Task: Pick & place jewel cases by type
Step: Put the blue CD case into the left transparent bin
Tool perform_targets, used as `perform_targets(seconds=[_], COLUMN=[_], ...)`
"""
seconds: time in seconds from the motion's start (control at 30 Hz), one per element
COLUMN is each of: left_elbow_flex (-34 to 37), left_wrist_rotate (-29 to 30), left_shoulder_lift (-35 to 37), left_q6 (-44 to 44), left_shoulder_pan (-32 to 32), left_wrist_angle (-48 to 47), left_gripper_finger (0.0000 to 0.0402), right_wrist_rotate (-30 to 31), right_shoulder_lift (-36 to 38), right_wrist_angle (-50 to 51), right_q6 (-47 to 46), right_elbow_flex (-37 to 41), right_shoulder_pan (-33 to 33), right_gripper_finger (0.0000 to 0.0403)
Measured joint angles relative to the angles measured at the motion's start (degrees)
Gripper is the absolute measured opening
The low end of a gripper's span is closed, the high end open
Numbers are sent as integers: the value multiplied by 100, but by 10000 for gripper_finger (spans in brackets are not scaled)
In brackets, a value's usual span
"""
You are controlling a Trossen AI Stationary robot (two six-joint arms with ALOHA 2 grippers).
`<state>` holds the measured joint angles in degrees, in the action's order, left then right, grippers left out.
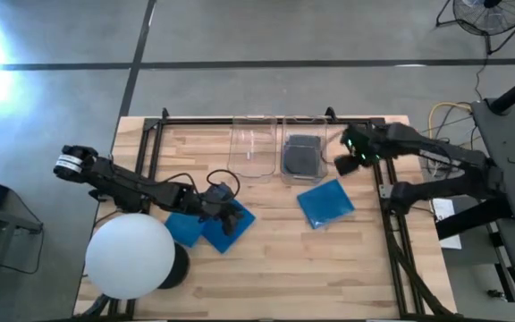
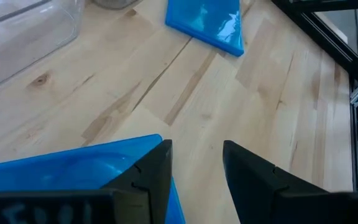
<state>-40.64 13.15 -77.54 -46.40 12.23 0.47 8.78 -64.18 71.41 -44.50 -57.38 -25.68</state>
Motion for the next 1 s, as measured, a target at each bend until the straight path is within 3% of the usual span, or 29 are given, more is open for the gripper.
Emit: perform_targets(seconds=[0.07,0.17,0.3,0.33,0.5,0.7,0.8,1.0], left_elbow_flex=[0,0,-120,-203,-871,-1949,-2397,-2571], left_wrist_rotate=[-31,-363,-798,-796,-924,-1096,-1101,-1102], left_shoulder_lift=[-7,-143,-562,-702,-1588,-2481,-2712,-2637], left_q6=[78,414,770,865,1289,1724,1982,2282], left_shoulder_pan=[-9,-39,-128,-162,-318,-350,-352,-352], left_wrist_angle=[48,393,919,866,872,-100,-797,-1382], left_gripper_finger=[126,126,126,126,126,126,126,126], right_wrist_rotate=[-315,-990,-1332,-1324,-84,114,167,-243], right_shoulder_lift=[186,495,920,1016,922,547,57,-1194], right_wrist_angle=[545,705,23,-265,-495,-1403,-1324,-1538], right_q6=[13,-736,-2110,-2484,-3425,-4197,-4374,-4535], right_elbow_flex=[28,476,1447,1695,1489,1202,1105,1153], right_shoulder_pan=[360,987,1893,2079,2534,2887,3104,3446], right_gripper_finger=[171,171,171,171,171,166,154,125])
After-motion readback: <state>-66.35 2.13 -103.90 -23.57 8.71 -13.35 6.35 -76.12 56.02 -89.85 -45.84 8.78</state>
